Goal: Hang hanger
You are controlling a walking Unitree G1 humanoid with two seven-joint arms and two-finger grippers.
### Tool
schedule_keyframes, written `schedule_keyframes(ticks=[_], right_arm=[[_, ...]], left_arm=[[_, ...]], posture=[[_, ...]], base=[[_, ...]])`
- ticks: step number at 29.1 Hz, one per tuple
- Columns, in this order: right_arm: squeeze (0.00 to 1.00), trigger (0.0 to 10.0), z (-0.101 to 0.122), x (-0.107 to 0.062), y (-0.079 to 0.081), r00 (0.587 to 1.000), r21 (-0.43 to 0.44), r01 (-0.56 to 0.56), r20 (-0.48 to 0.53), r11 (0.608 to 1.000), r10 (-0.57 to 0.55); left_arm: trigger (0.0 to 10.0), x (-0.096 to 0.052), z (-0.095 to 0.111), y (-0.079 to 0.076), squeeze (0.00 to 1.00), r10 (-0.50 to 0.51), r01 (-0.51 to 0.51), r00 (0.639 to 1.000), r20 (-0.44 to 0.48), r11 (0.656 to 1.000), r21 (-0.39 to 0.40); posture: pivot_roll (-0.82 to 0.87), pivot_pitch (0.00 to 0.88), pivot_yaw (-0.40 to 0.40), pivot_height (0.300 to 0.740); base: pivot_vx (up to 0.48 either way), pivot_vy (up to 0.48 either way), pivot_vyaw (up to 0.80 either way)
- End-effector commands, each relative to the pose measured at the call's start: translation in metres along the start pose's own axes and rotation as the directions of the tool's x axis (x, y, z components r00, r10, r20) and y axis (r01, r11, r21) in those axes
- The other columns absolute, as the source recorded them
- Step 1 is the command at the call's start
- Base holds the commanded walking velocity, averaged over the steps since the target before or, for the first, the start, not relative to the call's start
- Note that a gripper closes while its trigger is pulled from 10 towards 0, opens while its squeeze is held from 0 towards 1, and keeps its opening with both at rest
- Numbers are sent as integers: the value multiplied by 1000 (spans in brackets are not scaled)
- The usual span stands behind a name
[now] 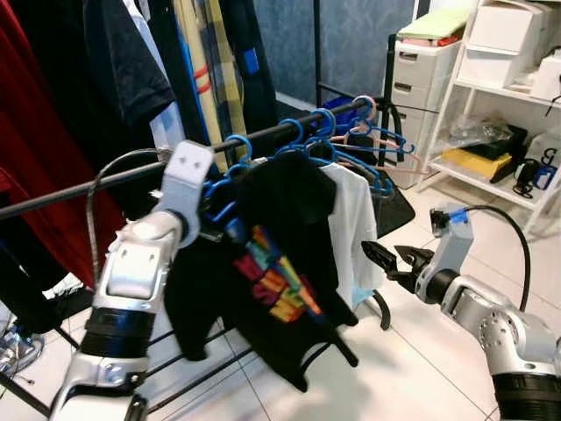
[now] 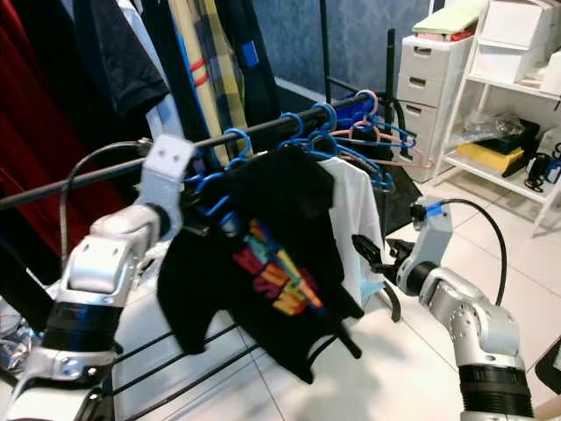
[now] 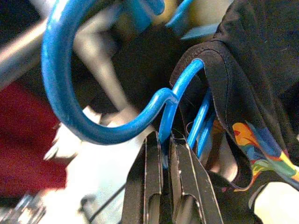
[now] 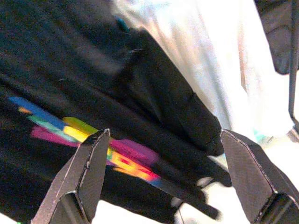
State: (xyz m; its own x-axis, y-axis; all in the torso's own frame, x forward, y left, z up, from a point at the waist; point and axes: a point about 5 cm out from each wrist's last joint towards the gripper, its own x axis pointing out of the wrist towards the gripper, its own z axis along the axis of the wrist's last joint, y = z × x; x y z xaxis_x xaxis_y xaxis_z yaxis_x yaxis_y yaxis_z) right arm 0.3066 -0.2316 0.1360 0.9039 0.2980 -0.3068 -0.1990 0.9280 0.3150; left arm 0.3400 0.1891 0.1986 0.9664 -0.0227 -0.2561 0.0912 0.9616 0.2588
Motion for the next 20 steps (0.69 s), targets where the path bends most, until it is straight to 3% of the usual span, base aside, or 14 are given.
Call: schedule_keyframes(ticks=[1, 4, 7, 9, 12, 15, 17, 20], right_arm=[[0, 10000, -9, 4, 1, 1000, -2, -2, -29, 1000, 1], [0, 10000, -9, 4, 1, 1000, -2, -2, -29, 1000, 1], [0, 10000, -13, 5, -1, 999, -3, 11, -37, 1000, -12], [0, 10000, -13, 5, -1, 999, -3, 11, -37, 1000, -12], [0, 10000, -13, 5, -3, 999, -7, 26, -28, 1000, -26], [0, 10000, -13, 5, -3, 999, -7, 26, -28, 1000, -26], [0, 10000, -12, 4, -4, 999, -9, 35, -19, 999, -35], [0, 10000, -12, 4, -5, 999, -10, 43, -14, 999, -43]], left_arm=[[10000, -7, -12, 22, 0, 110, -110, 992, -55, 994, 11], [10000, -7, -12, 22, 0, 110, -110, 992, -55, 994, 11], [10000, -8, -19, 35, 0, 210, -215, 973, -99, 976, -38], [10000, -8, -19, 35, 0, 210, -215, 973, -99, 976, -38], [10000, -3, 1, 31, 0, 234, -235, 972, -31, 959, -158], [10000, -3, 1, 31, 0, 234, -235, 972, -31, 959, -158], [10000, 0, 17, 29, 0, 258, -251, 966, 16, 952, -173], [10000, 3, 22, 27, 0, 275, -268, 961, 16, 947, -178]], posture=[[-94, 0, 106, 740], [-94, 0, 106, 740], [-95, 0, 106, 740], [-95, 0, 106, 740], [-99, 0, 109, 740], [-99, 0, 109, 740], [-101, 0, 113, 740], [-101, 0, 114, 740]], base=[[0, 0, 0], [0, 0, 0], [0, 0, 0], [0, 0, 0], [0, 0, 0], [0, 0, 0], [0, 0, 0], [0, 0, 0]])
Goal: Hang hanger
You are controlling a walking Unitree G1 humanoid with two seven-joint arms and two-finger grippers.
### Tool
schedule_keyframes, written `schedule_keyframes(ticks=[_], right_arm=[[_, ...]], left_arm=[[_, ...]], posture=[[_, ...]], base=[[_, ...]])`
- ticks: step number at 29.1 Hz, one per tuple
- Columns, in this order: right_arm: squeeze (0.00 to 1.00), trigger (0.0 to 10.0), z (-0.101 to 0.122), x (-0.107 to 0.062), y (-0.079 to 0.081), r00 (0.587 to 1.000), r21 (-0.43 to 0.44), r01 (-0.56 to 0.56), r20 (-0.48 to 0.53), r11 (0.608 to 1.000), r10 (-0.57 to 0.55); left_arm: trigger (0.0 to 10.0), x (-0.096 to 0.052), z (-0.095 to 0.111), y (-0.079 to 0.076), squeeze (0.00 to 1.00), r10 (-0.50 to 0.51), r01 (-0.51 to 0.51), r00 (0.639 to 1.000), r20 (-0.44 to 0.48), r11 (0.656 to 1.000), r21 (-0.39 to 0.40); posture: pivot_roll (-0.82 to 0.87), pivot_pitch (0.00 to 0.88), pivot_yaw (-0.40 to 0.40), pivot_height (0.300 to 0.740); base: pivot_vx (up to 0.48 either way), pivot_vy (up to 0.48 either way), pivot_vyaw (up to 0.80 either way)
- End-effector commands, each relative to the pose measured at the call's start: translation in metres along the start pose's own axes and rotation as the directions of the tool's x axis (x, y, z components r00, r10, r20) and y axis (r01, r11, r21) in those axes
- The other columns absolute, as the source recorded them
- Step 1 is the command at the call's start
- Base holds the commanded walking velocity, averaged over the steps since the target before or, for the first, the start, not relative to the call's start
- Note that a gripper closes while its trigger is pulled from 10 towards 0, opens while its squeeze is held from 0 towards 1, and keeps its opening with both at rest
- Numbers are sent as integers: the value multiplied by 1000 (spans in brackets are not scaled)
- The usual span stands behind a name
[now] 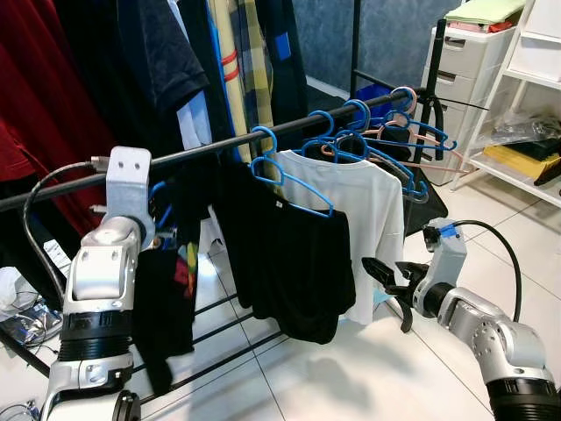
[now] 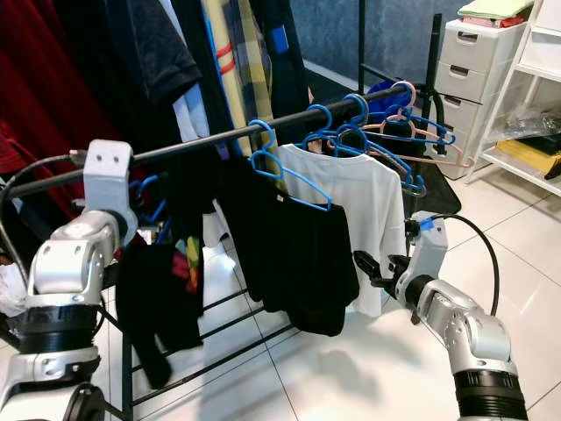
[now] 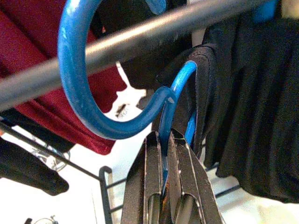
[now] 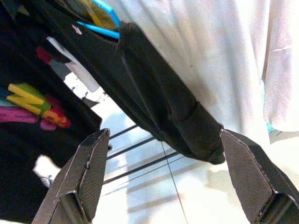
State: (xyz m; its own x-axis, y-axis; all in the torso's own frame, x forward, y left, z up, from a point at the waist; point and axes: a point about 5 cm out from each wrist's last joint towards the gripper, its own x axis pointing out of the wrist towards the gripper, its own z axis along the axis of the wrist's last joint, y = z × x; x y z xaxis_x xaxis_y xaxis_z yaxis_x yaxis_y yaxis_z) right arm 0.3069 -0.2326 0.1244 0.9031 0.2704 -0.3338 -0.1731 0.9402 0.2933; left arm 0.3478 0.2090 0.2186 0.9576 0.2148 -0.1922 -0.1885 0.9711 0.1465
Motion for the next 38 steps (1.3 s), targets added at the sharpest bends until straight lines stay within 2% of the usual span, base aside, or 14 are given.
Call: schedule_keyframes(ticks=[1, 3, 10, 12, 15, 17, 23, 31, 38], right_arm=[[0, 10000, -1, 1, 0, 1000, 3, 9, 5, 1000, -9], [0, 10000, 1, 0, -2, 1000, 2, 24, 15, 1000, -24], [0, 10000, 4, 1, -1, 999, 1, 29, 26, 1000, -29], [0, 10000, 4, 2, 2, 999, -1, 27, 30, 1000, -27], [0, 10000, 4, 3, 4, 999, 0, 22, 32, 1000, -22], [0, 10000, 4, 4, 7, 999, 2, 12, 36, 1000, -12], [0, 10000, 2, 5, 13, 1000, -1, -1, 31, 1000, 1], [0, 10000, -1, 5, 16, 1000, -1, -4, 23, 1000, 4], [0, 10000, -3, 3, 17, 1000, 2, -5, 22, 1000, 5]], left_arm=[[10000, 1, 8, 0, 0, 28, -28, 999, 29, 1000, -4], [10000, 4, 10, -11, 0, 38, -38, 999, 13, 999, 12], [10000, 11, 4, -21, 0, 56, -55, 998, -29, 998, 38], [10000, 20, 1, -19, 0, 103, -101, 993, -56, 994, 37], [10000, 24, 0, -16, 0, 126, -125, 990, -64, 992, 23], [10000, 30, -1, -10, 0, 164, -166, 984, -73, 986, -16], [10000, 36, 0, -5, 0, 227, -233, 971, -76, 970, -68], [10000, 40, -13, -8, 0, 257, -265, 959, -118, 962, -59], [10000, 44, -16, -7, 0, 268, -276, 955, -130, 960, -48]], posture=[[-101, 0, 114, 740], [-107, 0, 117, 740], [-107, 0, 118, 740], [-107, 0, 116, 740], [-109, 0, 118, 740], [-111, 0, 119, 740], [-114, 0, 117, 740], [-121, 0, 124, 740], [-122, 7, 135, 740]], base=[[0, 0, 0], [0, 0, 0], [0, 0, 0], [0, 0, 0], [0, 0, 0], [0, 0, 0], [0, 0, 0], [0, 0, 0], [0, 0, 0]])
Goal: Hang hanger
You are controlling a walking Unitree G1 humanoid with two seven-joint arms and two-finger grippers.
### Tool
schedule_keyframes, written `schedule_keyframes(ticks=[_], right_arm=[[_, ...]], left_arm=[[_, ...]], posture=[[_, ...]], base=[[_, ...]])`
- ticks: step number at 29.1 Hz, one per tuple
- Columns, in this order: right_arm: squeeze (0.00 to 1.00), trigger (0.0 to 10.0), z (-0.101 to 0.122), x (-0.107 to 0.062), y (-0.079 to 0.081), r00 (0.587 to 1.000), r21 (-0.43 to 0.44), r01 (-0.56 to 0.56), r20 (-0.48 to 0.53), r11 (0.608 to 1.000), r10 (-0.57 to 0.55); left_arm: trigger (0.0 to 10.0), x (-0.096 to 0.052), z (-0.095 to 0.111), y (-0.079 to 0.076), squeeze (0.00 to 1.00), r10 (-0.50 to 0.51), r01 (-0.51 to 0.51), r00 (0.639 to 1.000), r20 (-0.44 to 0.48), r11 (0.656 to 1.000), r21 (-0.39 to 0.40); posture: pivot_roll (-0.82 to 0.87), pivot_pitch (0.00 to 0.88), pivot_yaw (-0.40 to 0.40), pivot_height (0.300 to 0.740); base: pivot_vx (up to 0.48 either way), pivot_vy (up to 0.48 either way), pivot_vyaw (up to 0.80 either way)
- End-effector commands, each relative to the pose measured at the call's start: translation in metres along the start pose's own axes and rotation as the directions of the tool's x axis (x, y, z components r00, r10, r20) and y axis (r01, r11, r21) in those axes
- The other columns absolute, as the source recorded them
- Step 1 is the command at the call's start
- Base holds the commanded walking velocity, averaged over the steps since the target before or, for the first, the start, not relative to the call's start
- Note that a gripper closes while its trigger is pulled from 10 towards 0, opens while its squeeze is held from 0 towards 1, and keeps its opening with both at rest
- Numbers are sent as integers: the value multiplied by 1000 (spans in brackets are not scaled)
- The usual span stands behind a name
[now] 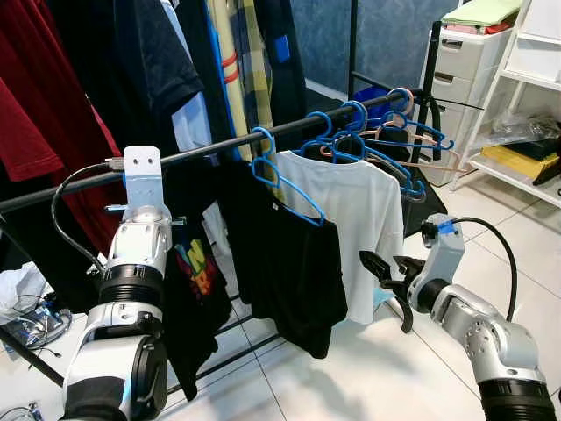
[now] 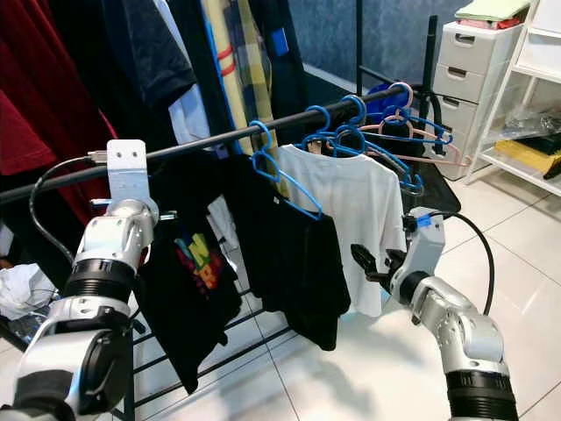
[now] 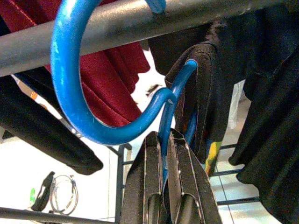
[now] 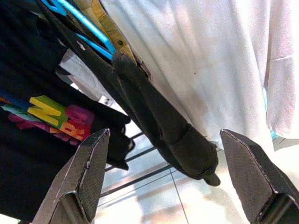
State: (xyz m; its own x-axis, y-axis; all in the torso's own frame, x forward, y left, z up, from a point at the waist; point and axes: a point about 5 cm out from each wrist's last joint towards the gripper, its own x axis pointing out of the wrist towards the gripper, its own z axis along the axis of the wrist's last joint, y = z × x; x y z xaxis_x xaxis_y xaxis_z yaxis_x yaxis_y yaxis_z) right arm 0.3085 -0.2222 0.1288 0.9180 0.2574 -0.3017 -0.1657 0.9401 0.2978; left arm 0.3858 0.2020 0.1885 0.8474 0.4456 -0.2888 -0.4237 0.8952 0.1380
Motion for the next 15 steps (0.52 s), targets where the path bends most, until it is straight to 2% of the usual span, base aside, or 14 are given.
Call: schedule_keyframes(ticks=[1, 7, 12, 15], right_arm=[[0, 10000, -5, 0, 6, 1000, -4, -11, -15, 1000, 10], [0, 10000, -10, -4, 7, 1000, 5, -1, -17, 1000, 1], [0, 10000, -15, -8, 8, 1000, 14, 8, -20, 1000, -8], [0, 10000, -16, -9, 9, 1000, 17, 8, -21, 1000, -7]], left_arm=[[10000, 5, 5, 10, 0, 37, -37, 999, 14, 999, -2], [10000, 8, 10, 7, 0, 39, -39, 999, 25, 999, -16], [10000, 7, 31, 2, 0, 22, -16, 996, 91, 997, -70], [10000, 7, 34, 1, 0, 21, -14, 995, 98, 998, -68]], posture=[[-122, 7, 135, 740], [-125, 23, 149, 740], [-119, 45, 161, 740], [-114, 51, 165, 740]], base=[[0, 0, 0], [0, 0, 0], [0, 0, 0], [0, 0, 0]])
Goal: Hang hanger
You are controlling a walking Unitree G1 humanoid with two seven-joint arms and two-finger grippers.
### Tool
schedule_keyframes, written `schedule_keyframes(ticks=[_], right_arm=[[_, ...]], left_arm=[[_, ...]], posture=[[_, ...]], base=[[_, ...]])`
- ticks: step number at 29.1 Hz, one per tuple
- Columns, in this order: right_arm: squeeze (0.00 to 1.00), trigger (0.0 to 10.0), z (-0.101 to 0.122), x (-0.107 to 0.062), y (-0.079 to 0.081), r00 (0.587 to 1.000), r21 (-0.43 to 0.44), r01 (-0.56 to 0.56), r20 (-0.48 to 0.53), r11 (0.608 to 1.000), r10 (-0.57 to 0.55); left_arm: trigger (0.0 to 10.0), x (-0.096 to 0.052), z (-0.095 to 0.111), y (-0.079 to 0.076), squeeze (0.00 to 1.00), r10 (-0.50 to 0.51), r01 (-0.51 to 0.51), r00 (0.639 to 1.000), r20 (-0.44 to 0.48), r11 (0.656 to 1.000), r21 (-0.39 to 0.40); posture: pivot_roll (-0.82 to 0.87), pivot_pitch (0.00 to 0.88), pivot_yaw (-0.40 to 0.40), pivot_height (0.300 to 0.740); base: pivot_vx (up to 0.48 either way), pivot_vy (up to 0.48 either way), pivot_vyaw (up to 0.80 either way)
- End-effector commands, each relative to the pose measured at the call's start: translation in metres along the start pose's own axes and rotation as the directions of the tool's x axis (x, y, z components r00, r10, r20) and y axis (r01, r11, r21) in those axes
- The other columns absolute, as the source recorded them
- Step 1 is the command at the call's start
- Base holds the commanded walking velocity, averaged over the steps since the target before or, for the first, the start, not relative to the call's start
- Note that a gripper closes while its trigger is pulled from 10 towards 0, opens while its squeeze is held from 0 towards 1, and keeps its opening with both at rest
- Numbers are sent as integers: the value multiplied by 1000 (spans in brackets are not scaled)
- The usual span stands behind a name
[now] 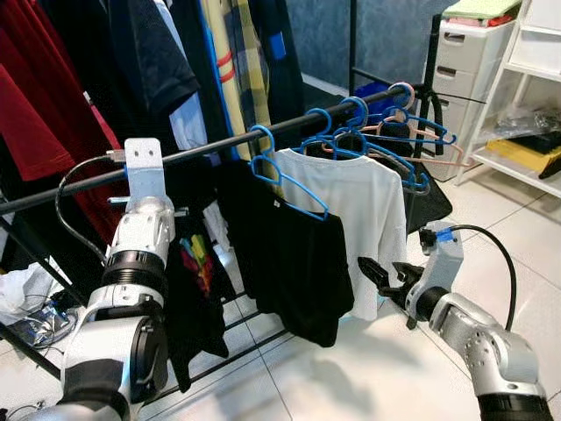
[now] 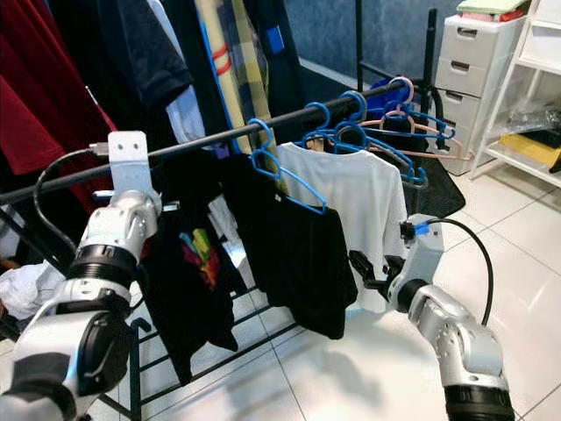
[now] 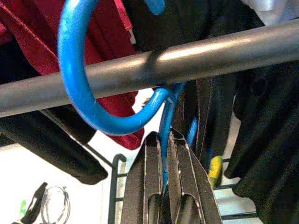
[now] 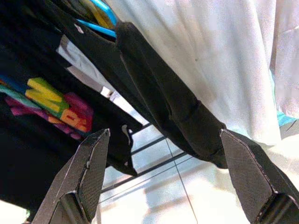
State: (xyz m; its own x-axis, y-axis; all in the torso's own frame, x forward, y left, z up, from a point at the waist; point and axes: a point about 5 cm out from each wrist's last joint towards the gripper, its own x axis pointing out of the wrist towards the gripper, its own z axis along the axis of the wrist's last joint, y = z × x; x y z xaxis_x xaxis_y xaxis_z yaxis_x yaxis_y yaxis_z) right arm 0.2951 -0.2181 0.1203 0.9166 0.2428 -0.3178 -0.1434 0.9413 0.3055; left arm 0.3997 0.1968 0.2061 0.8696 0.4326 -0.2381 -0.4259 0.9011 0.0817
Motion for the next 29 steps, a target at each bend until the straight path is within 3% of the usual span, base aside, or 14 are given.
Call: schedule_keyframes(ticks=[1, 11, 23, 24, 25, 29], right_arm=[[0, 10000, -3, 0, 5, 1000, 2, -11, -9, 1000, 11], [0, 10000, -10, -9, 13, 1000, 11, -12, -18, 1000, 12], [0, 10000, -10, -14, 15, 1000, 13, -1, -19, 1000, 2], [0, 10000, -10, -15, 15, 1000, 12, 1, -18, 1000, -1], [0, 10000, -10, -15, 15, 1000, 11, 3, -20, 1000, -3], [0, 10000, -10, -15, 15, 1000, 9, 4, -21, 1000, -4]], left_arm=[[10000, 3, 13, 8, 0, 32, -32, 998, 45, 999, -12], [10000, 6, 0, 6, 0, 44, -43, 999, -14, 997, 69], [10000, 8, -11, 2, 0, 19, -13, 998, -63, 995, 98], [10000, 8, -13, 1, 678, 12, -5, 998, -69, 996, 94], [10000, 8, -13, 1, 1000, 1, 4, 998, -60, 997, 83], [10000, 9, -11, 2, 1000, -11, 13, 999, -33, 997, 77]], posture=[[-114, 51, 165, 740], [-106, 109, 189, 740], [-107, 126, 194, 740], [-107, 126, 194, 740], [-109, 125, 188, 740], [-109, 123, 186, 740]], base=[[0, 0, 0], [0, 0, 0], [0, 0, 0], [0, 0, 0], [0, 0, 0], [0, 0, 0]])
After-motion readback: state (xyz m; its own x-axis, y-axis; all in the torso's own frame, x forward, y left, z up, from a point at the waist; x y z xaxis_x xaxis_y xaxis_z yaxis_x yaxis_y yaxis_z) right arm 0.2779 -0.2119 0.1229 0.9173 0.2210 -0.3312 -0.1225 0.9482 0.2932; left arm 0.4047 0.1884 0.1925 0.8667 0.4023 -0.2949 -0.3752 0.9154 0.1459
